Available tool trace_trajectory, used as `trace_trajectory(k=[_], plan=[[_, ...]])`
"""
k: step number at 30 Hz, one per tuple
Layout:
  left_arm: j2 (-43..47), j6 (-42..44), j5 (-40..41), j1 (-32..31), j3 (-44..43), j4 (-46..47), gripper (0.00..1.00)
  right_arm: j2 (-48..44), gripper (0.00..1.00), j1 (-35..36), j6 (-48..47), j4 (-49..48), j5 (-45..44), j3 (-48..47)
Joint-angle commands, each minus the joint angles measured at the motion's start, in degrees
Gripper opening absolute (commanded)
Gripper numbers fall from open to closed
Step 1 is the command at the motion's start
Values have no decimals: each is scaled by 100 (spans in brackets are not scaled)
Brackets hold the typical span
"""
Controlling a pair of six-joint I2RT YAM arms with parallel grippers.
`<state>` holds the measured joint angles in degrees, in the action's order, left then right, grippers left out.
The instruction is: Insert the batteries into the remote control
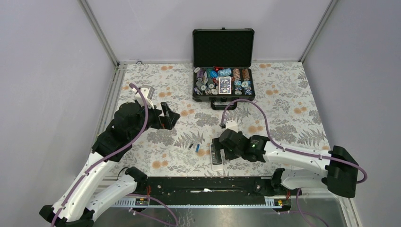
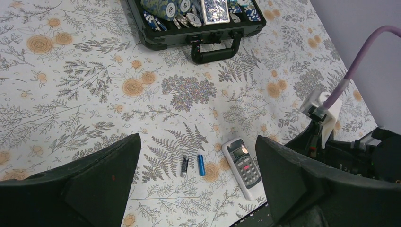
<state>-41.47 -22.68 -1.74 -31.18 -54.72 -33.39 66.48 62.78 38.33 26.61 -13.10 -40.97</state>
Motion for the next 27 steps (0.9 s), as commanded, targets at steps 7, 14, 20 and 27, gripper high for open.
trace_trajectory(k=[7,14,20,27], plan=[[-66,8,-21,24,-109,192,99,557,99,462,603,-244,-514,-124],[-93,0,-28,24,-100,192,99,1127,99,621,818,-264,-694,-397],[-105,0,-33,24,-100,192,99,1617,99,769,978,-257,-799,-730],[-80,0,-64,24,-105,192,99,1932,99,814,1296,-226,-927,-762]])
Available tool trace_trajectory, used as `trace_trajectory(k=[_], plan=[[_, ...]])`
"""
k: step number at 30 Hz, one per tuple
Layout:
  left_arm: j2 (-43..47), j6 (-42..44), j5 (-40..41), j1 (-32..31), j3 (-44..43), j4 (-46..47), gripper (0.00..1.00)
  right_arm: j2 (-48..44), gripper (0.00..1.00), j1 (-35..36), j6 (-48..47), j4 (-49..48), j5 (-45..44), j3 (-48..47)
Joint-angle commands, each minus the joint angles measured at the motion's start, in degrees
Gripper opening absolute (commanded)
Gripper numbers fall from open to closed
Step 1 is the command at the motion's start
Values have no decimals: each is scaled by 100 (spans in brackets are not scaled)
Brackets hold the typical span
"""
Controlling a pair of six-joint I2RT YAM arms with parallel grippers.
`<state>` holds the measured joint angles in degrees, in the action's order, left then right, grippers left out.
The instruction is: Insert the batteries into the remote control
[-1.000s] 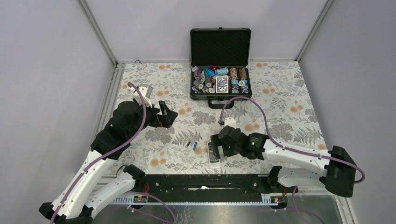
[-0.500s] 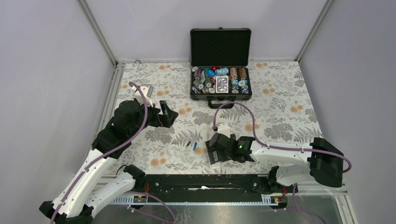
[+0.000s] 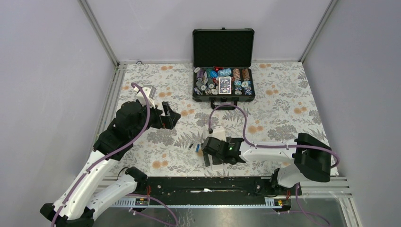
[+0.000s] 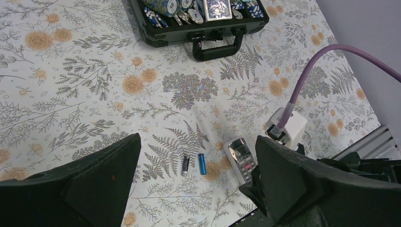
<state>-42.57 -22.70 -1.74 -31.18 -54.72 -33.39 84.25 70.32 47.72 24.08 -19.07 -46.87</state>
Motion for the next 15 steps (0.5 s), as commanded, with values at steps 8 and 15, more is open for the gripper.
trace_trajectory(k=[8,15], plan=[[40,-7,-124,24,-109,194,99,364,94,109,645,40,-483,-119],[23,-7,-108,24,-108,192,99,654,89,169,737,302,-661,-264]])
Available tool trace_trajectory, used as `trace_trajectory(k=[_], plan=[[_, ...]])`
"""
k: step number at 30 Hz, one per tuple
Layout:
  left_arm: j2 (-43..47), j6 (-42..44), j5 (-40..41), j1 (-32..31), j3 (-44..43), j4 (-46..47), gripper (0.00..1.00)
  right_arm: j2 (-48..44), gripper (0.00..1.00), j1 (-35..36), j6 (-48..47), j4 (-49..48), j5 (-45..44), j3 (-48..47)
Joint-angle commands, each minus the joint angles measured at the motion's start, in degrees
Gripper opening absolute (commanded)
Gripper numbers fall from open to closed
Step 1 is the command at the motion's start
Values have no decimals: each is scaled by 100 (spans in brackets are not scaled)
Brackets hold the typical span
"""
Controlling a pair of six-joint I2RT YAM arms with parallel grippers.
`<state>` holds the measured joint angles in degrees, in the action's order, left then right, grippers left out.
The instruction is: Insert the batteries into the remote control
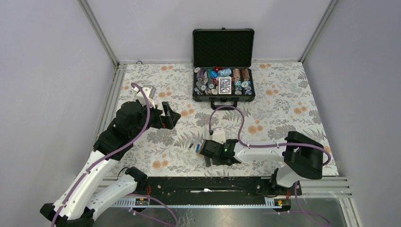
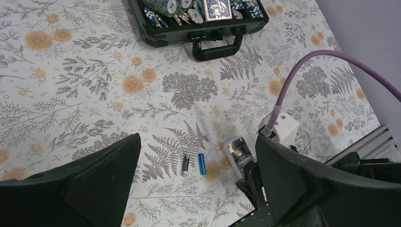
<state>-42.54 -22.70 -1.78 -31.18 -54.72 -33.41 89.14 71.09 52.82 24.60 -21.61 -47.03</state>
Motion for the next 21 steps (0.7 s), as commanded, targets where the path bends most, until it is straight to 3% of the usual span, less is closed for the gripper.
trace_trajectory(k=[1,9,18,21], plan=[[18,-7,-110,24,-109,194,99,205,88,116,229,296,-440,-280],[-14,-7,-68,24,-100,192,99,385,72,224,240,354,-485,-351],[-142,-42,-112,26,-89,194,99,-14,31,231,188,310,-575,-107],[-224,-86,-244,24,-84,194,99,-220,25,222,32,108,-485,46]])
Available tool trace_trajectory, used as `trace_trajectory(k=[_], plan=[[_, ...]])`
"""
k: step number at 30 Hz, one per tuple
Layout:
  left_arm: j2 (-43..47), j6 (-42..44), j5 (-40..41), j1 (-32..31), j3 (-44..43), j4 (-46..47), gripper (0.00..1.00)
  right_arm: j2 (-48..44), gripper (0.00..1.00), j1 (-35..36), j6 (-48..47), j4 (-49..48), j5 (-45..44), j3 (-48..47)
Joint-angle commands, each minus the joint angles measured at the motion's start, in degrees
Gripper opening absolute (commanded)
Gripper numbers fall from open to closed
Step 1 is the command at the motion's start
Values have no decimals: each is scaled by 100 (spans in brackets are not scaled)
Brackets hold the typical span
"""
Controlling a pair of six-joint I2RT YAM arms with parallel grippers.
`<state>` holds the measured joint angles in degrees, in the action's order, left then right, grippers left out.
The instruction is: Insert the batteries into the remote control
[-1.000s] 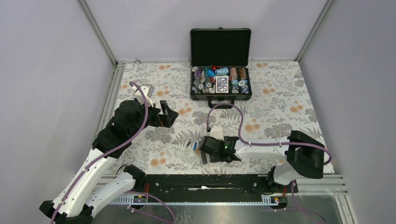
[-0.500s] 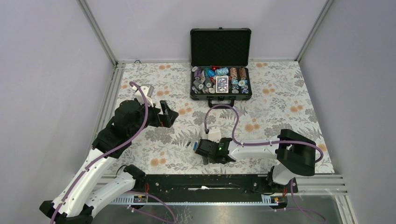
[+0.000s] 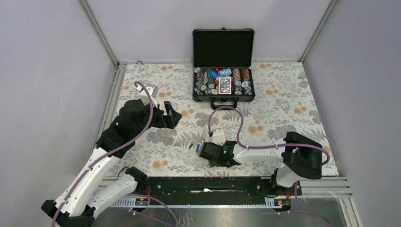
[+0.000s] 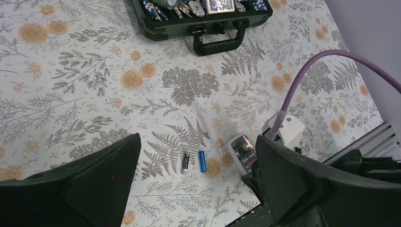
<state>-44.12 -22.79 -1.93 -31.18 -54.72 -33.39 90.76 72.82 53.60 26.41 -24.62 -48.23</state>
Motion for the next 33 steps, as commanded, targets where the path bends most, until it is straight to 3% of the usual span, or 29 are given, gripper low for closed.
trace_trajectory(k=[1,13,18,24,33], plan=[[-96,-91,-285,24,-83,192,99,-452,23,49,-93,-108,-176,199],[-363,-258,-1097,24,26,483,99,-1727,2,41,-977,-818,-86,673],[-315,-565,-1549,25,275,858,99,-2442,0,-134,-1462,-1211,220,851],[59,-1180,-1954,24,1020,1810,99,-2861,0,-548,-1831,-1599,1090,889],[239,-2611,-2831,33,2469,4451,99,-3228,0,-1181,-2112,-2098,2779,879]])
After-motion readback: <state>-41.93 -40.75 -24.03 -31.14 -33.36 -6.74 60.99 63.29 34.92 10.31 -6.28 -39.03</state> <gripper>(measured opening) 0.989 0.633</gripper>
